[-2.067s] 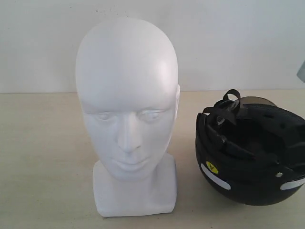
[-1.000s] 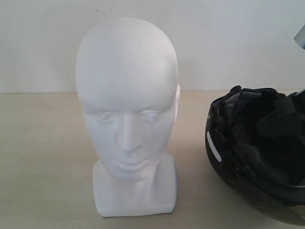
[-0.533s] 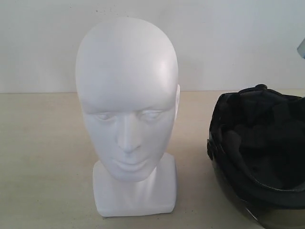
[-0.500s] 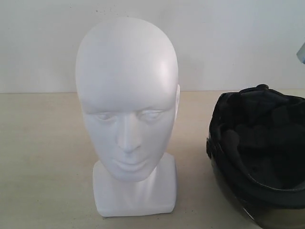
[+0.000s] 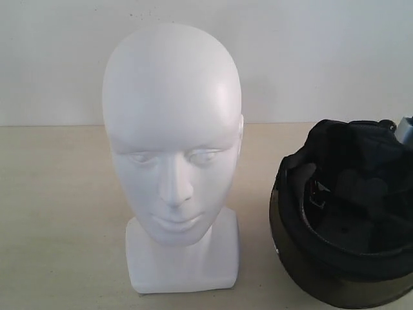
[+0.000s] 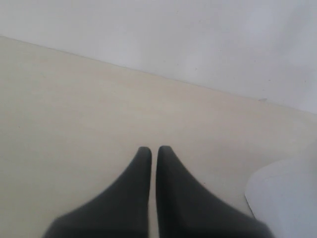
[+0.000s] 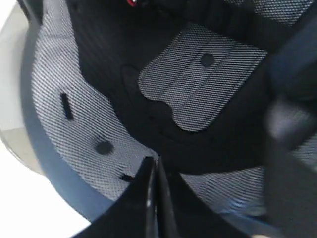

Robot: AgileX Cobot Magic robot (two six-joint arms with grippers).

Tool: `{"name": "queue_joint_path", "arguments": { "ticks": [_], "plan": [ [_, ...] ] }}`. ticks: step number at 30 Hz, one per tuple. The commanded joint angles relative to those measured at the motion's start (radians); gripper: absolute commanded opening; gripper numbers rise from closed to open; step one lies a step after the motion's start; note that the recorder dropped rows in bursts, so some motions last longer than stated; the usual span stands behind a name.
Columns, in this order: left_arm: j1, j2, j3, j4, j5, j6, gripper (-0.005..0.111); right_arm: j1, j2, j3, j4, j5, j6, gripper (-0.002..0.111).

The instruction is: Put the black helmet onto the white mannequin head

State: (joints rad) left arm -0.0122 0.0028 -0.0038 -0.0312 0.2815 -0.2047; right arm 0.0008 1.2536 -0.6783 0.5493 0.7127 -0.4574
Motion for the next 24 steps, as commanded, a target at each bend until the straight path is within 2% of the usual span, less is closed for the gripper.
{"name": "queue_joint_path", "arguments": {
  "ticks": [1, 5, 24],
  "plan": [
    [-0.009, -0.003, 0.004, -0.002, -0.003, 0.004, 0.004, -0.001, 0.002, 0.003, -0.151, -0.003, 0.111, 0.0],
    [-0.009, -0.003, 0.004, -0.002, -0.003, 0.004, 0.004, -0.001, 0.002, 0.003, -0.265, -0.012, 0.216, 0.0],
    [-0.009, -0.003, 0.004, -0.002, -0.003, 0.004, 0.004, -0.001, 0.002, -0.033, -0.3, -0.039, 0.165, 0.0]
  ]
}}
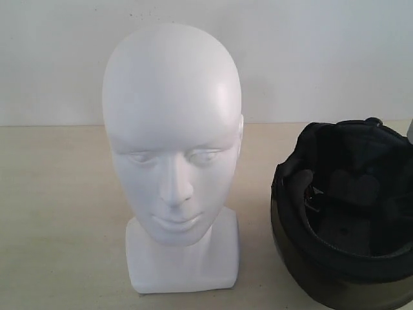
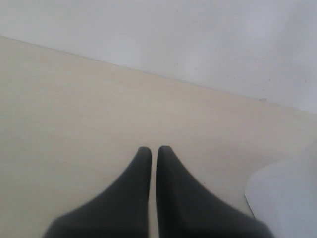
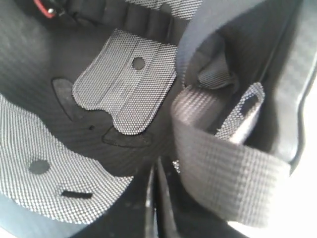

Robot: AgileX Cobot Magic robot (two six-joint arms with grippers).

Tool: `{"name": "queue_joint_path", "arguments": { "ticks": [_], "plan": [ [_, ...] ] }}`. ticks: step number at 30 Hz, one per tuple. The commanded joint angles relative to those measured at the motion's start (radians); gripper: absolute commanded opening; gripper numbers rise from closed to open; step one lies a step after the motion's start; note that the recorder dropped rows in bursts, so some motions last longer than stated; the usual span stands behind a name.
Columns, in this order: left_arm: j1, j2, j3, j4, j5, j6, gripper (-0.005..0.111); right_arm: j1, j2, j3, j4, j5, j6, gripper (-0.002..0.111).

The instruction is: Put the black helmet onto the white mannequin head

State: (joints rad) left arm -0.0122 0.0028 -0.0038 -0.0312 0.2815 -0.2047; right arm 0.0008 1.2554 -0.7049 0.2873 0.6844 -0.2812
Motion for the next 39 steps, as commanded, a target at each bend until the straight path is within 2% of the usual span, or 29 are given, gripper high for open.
{"name": "queue_joint_path", "arguments": {
  "ticks": [1, 5, 9, 12, 14, 15, 17, 20, 23, 26, 27, 30, 35, 39],
  "plan": [
    [-0.009, -0.003, 0.004, -0.002, -0.003, 0.004, 0.004, -0.001, 0.0, -0.006, -0.044, -0.022, -0.012, 0.0],
    [-0.009, -0.003, 0.004, -0.002, -0.003, 0.004, 0.004, -0.001, 0.0, -0.006, -0.033, -0.054, -0.012, 0.0],
    [-0.009, -0.003, 0.004, -0.002, -0.003, 0.004, 0.004, -0.001, 0.0, -0.009, 0.131, -0.051, -0.131, 0.005],
    [-0.009, -0.003, 0.004, -0.002, -0.003, 0.004, 0.004, -0.001, 0.0, -0.037, 0.274, -0.002, -0.259, 0.023],
    [-0.009, -0.003, 0.004, -0.002, -0.003, 0.004, 0.004, -0.002, 0.0, -0.066, 0.409, 0.053, -0.369, 0.047],
    [-0.009, -0.003, 0.004, -0.002, -0.003, 0.004, 0.004, -0.002, 0.0, -0.069, 0.472, 0.076, -0.436, 0.055],
    [-0.009, -0.003, 0.004, -0.002, -0.003, 0.004, 0.004, -0.002, 0.0, -0.071, 0.618, 0.102, -0.526, 0.064],
    [-0.009, -0.003, 0.004, -0.002, -0.003, 0.004, 0.004, 0.066, 0.001, -0.071, 0.673, 0.08, -0.557, 0.064],
    [-0.009, -0.003, 0.004, -0.002, -0.003, 0.004, 0.004, 0.227, 0.003, -0.071, 0.663, -0.095, -0.447, 0.064],
    [-0.009, -0.003, 0.004, -0.002, -0.003, 0.004, 0.004, 0.306, 0.004, -0.078, 0.563, -0.168, -0.317, 0.064],
    [-0.009, -0.003, 0.004, -0.002, -0.003, 0.004, 0.004, 0.33, 0.005, -0.078, 0.473, -0.173, -0.253, 0.064],
    [-0.009, -0.003, 0.004, -0.002, -0.003, 0.004, 0.004, 0.361, 0.012, -0.078, 0.323, -0.157, -0.116, 0.064],
    [-0.009, -0.003, 0.004, -0.002, -0.003, 0.004, 0.004, 0.389, 0.012, -0.08, 0.33, -0.122, -0.109, 0.064],
    [-0.009, -0.003, 0.004, -0.002, -0.003, 0.004, 0.004, 0.392, 0.012, -0.131, 0.327, 0.006, -0.109, 0.064]
  ]
}}
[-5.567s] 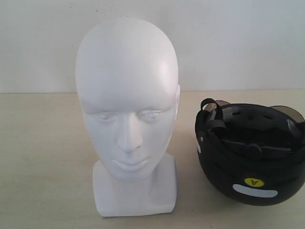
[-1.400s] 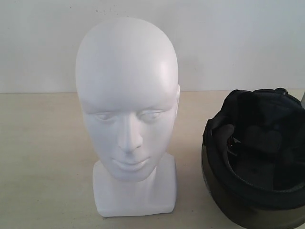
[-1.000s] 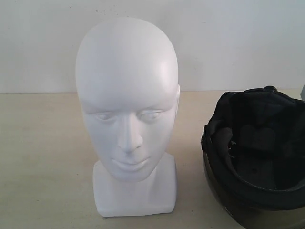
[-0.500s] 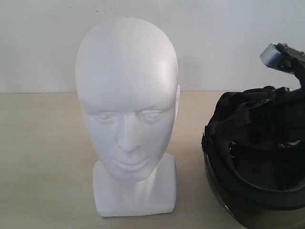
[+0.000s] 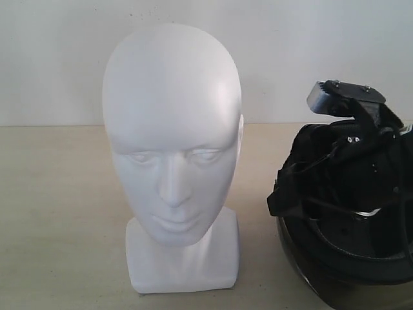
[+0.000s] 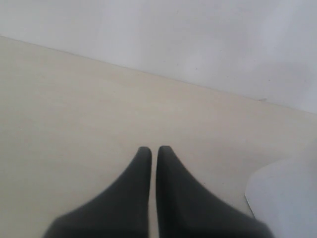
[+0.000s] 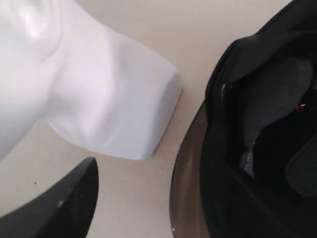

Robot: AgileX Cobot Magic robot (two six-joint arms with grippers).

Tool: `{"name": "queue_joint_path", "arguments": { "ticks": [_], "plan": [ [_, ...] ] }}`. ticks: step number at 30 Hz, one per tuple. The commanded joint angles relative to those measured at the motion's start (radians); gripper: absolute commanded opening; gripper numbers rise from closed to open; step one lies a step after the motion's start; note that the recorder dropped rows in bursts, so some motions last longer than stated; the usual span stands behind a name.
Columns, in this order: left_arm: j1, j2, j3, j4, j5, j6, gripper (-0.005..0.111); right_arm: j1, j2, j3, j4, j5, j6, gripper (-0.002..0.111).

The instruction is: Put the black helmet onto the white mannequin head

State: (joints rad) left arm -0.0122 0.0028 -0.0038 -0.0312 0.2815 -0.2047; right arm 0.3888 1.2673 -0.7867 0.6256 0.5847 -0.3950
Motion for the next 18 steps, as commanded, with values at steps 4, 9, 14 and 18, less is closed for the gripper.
{"name": "queue_joint_path", "arguments": {
  "ticks": [4, 9, 14, 18],
  "plan": [
    [-0.009, -0.003, 0.004, -0.002, -0.003, 0.004, 0.004, 0.004, 0.0, -0.114, 0.029, 0.219, 0.004, 0.064],
    [-0.009, -0.003, 0.004, -0.002, -0.003, 0.004, 0.004, 0.004, 0.0, -0.122, 0.093, 0.233, 0.004, 0.063],
    [-0.009, -0.003, 0.004, -0.002, -0.003, 0.004, 0.004, 0.048, -0.003, -0.122, -0.127, 0.157, 0.222, 0.064],
    [-0.009, -0.003, 0.004, -0.002, -0.003, 0.004, 0.004, 0.121, -0.015, -0.124, -0.413, 0.088, 0.519, 0.064]
  ]
}}
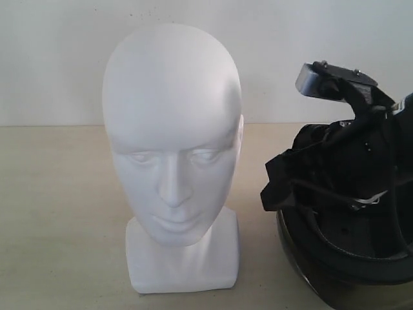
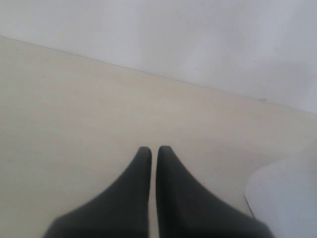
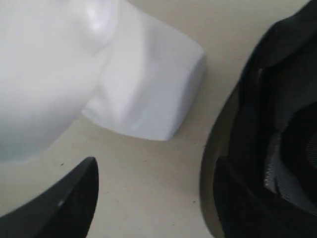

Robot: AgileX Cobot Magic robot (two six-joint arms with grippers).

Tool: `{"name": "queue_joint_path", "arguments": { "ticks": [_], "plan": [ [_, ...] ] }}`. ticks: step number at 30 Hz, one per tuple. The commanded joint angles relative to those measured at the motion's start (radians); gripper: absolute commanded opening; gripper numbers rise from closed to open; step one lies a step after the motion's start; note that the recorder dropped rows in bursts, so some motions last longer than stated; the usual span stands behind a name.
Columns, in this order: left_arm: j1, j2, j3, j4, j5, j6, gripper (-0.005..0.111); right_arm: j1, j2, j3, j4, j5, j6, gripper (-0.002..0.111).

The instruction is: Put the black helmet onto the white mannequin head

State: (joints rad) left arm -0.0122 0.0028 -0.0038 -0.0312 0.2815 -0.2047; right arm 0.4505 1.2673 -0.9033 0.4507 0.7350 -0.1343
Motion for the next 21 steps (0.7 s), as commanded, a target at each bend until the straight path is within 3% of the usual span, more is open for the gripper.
{"name": "queue_joint_path", "arguments": {
  "ticks": [1, 7, 13, 19, 21],
  "plan": [
    [-0.009, -0.003, 0.004, -0.002, -0.003, 0.004, 0.004, 0.081, -0.018, -0.007, -0.318, -0.065, 0.357, 0.064],
    [-0.009, -0.003, 0.004, -0.002, -0.003, 0.004, 0.004, 0.188, -0.01, -0.007, -0.793, -0.082, 0.792, 0.064],
    [-0.009, -0.003, 0.004, -0.002, -0.003, 0.004, 0.004, 0.221, 0.06, -0.005, -0.808, -0.127, 0.832, 0.064],
    [-0.009, -0.003, 0.004, -0.002, -0.003, 0.004, 0.004, 0.221, 0.113, -0.005, -0.814, -0.202, 0.87, 0.091],
    [-0.009, -0.003, 0.004, -0.002, -0.003, 0.004, 0.004, 0.221, 0.121, -0.005, -0.814, -0.211, 0.873, 0.093]
  ]
}}
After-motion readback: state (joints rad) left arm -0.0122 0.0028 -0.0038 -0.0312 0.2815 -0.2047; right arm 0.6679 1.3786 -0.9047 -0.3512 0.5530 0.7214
